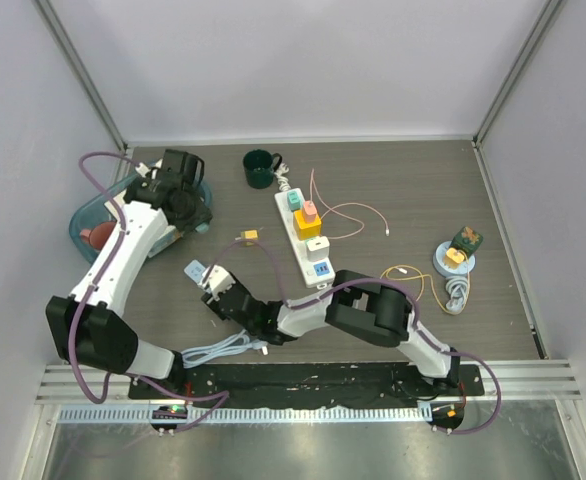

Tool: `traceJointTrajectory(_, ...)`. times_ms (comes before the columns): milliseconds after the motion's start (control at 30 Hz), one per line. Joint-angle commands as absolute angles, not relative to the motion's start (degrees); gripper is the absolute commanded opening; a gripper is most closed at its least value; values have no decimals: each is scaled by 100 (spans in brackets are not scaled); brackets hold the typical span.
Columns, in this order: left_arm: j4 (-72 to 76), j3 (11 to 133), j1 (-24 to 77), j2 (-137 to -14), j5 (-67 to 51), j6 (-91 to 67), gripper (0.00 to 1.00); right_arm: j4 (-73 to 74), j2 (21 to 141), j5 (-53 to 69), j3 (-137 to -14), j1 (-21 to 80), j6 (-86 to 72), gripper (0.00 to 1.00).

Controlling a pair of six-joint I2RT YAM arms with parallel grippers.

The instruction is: Pull the plug off the socket

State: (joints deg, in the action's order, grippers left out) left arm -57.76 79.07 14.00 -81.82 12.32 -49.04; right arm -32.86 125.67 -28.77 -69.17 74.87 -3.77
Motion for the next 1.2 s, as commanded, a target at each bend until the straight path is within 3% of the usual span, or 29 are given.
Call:
traceJointTrajectory(0, -5941, 8305, 1301, -8051, 1520, -4817, 0, -2611, 13209, -2373, -7495, 7462, 474, 3)
traceJointTrajectory(167, -5985, 8516, 1160, -8156, 1520, -4711, 0, -2558, 13561, -2224, -8041, 7357, 676, 11)
traceJointTrajectory(367, -5986, 8561, 1143, -8235, 1415, -4448, 0, -2619, 13255, -2197, -8007, 7304, 861, 53)
traceJointTrajectory(600, -5783, 8402, 1143, -8191, 1178, -4149, 0, -3137, 11990, -2434, -6937, 7339, 738, 73)
traceJointTrajectory(800, -5818, 8455, 1151, -8262, 1222, -3999, 0, -3698, 10900, -2794, -5734, 7654, 861, 78)
traceJointTrajectory(833, -5818, 8455, 1169, -8305, 1230, -3973, 0, -3787, 10724, -2873, -5548, 7707, 853, 86)
traceJointTrajectory(900, -5810, 8411, 1291, -8358, 1397, -3911, 0, -4024, 10232, -3128, -5048, 7813, 774, 88)
traceJointTrajectory(1167, -5853, 8455, 2012, -8998, 2310, -3911, 0, -3999, 9001, -3488, -4061, 8068, 159, 89)
